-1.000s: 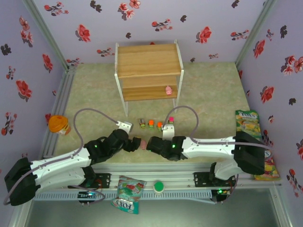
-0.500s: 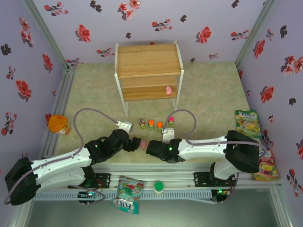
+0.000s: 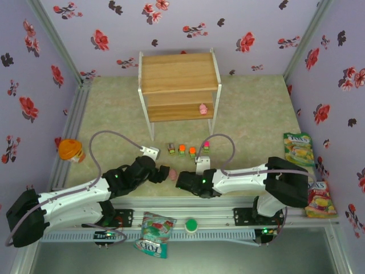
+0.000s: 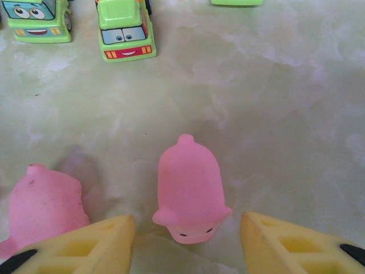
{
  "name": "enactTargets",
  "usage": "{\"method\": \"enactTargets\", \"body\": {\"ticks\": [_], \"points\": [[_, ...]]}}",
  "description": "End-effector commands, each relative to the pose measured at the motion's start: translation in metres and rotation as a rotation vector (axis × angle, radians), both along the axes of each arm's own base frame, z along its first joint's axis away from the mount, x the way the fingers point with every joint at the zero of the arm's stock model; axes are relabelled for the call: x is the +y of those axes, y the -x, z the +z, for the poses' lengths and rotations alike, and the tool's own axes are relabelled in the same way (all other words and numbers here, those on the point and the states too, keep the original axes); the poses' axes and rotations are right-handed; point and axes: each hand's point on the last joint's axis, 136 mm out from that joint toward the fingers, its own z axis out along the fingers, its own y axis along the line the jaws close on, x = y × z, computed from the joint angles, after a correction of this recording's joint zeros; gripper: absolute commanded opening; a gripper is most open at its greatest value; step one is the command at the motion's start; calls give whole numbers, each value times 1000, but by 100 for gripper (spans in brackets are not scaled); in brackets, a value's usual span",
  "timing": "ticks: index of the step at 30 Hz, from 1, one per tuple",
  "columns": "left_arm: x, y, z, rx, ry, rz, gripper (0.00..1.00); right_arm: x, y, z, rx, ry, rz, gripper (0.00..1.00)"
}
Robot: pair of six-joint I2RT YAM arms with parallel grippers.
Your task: Place and organize the plastic toys onto the shelf
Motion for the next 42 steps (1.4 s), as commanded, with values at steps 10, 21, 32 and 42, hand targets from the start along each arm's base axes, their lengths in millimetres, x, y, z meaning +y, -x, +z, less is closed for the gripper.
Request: {"method": "enactTargets", "body": {"ticks": [10,21,32,42], "points": [[0,-1,1,-13,-7,7,84,-10,-10,-1,-38,30,-20,51],[0,-1,1,-13,-7,8,84,-13,-14,-8,-26,36,-26,50],[0,-2,1,-15,-8,7,84,-10,-16,-16,-7,24,-18,49],[-2,-2,1,-13,-10,5,84,-12,-15,-20,-2,27,-23,46]]}}
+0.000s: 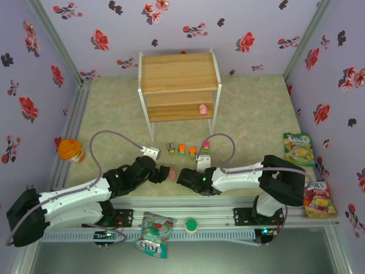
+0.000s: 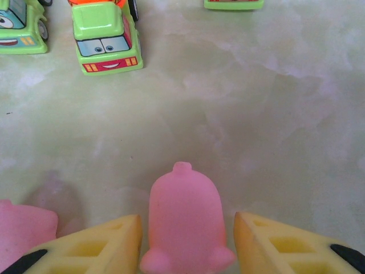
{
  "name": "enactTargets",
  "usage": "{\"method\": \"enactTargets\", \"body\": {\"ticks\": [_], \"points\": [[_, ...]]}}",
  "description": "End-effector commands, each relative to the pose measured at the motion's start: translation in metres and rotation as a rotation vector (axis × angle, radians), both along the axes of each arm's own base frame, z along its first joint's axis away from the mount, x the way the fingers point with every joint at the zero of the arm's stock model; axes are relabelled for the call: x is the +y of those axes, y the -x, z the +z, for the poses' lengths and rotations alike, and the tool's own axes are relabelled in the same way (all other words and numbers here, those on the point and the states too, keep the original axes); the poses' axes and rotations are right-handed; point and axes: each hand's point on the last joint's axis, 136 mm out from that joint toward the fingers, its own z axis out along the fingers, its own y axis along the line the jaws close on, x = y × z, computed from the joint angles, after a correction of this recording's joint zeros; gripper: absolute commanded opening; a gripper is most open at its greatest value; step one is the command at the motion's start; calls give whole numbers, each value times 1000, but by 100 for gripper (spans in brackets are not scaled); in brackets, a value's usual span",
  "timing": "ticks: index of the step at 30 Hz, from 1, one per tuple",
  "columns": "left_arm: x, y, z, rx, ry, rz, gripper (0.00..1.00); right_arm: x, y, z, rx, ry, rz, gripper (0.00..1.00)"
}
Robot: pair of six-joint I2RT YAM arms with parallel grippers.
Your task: Place and organize the plastic toys onto the shelf
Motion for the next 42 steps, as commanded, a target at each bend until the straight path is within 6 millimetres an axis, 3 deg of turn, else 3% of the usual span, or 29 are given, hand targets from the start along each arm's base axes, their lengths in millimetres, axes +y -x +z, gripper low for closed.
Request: {"method": "enactTargets", "body": {"ticks": [1,31,42], "points": [[-1,-3,3,-17,-2,8,84,-6,0,-6,4,21,-6,46],[-3,-3,1,-16,-11,3,84,-8,0,-10,-23,39,-32,36],[-4,-3,1,-13,-16,1,84,-11,-4,6,-59,50,-21,25]]}}
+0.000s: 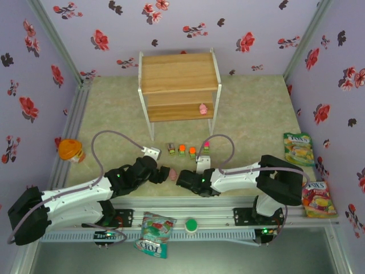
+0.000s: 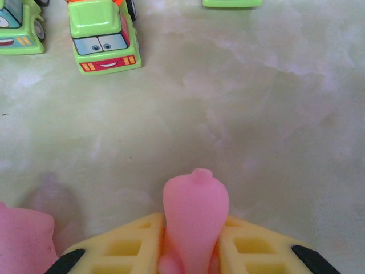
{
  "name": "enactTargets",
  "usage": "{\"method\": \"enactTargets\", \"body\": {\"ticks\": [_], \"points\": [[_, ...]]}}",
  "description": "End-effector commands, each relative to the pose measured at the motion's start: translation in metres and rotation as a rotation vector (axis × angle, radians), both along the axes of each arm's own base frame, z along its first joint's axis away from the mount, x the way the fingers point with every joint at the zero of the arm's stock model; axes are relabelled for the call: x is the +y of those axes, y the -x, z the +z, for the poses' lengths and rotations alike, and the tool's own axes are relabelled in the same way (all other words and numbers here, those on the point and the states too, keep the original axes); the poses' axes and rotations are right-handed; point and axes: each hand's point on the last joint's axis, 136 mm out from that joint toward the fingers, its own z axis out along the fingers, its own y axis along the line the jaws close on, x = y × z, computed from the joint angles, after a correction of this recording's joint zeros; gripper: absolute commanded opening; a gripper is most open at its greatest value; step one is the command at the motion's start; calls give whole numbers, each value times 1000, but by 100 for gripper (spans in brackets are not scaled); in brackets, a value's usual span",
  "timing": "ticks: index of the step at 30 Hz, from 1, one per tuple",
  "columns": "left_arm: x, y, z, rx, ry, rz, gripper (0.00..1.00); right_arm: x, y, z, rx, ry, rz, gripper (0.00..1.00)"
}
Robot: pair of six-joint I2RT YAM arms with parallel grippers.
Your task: Place and organize the plastic toys onto the shelf
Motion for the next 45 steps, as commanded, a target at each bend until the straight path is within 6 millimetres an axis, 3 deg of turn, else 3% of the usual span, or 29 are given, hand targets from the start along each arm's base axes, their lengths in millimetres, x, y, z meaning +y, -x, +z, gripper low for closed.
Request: {"method": "enactTargets", "body": {"ticks": [1,9,16,34,45], "points": [[-4,-3,7,-25,4,-1,84,-10,-5,11,-43,49,-5,25],[-5,-4,8,-28,1,-4,84,-9,-12,32,-76,55,12,24],[-8,-4,8,-25,0,-12,84,-11,-26,62,-119,46,15,24],[-25,2,8,0,38,-93,84,1,-71,130,-214,-3,32,24],[-32,5,10,5,64,-124,84,5,-102,158,-255,-17,26,24]]}}
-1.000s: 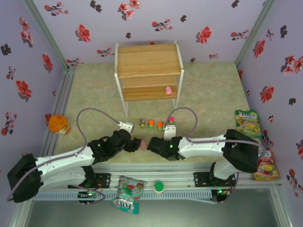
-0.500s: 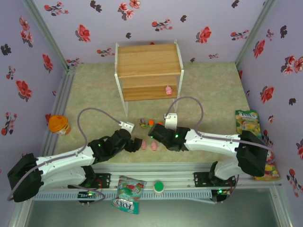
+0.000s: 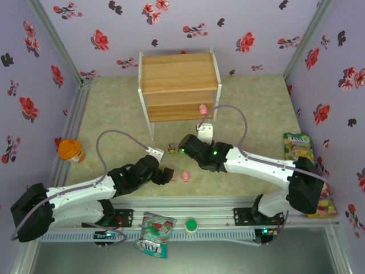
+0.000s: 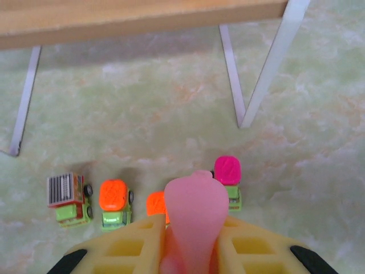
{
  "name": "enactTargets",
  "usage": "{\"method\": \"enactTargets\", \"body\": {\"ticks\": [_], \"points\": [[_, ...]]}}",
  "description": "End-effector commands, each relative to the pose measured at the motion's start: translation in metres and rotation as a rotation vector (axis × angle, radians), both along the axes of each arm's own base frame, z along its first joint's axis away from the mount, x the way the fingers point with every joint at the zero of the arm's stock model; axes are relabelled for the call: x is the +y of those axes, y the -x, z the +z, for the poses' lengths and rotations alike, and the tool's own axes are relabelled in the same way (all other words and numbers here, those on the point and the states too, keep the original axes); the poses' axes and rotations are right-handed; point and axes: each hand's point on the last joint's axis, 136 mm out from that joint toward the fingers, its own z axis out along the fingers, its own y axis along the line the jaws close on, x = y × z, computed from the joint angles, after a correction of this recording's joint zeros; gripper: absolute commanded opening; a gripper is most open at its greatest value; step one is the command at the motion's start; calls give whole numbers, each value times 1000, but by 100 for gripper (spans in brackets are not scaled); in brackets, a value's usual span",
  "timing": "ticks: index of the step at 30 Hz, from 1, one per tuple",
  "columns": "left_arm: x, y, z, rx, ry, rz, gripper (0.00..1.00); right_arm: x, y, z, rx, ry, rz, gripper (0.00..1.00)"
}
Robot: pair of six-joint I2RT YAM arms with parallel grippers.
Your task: Place and organize the plastic toys onto the shelf
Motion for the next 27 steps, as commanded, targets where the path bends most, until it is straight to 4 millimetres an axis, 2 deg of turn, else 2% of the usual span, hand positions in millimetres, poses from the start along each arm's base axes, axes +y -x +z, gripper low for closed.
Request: {"method": "enactTargets", "body": {"ticks": [1,14,27], "points": [[-11,-1,15,-28,34,-36,84,1,-17,16,-39,23,2,24],[-12,0,17,-31,46,-41,84,11,-57,43,-82,-5,0,25],[-10,1,18,-33,48,-40,84,21,-93,52,-107,-21,-7,25]]}}
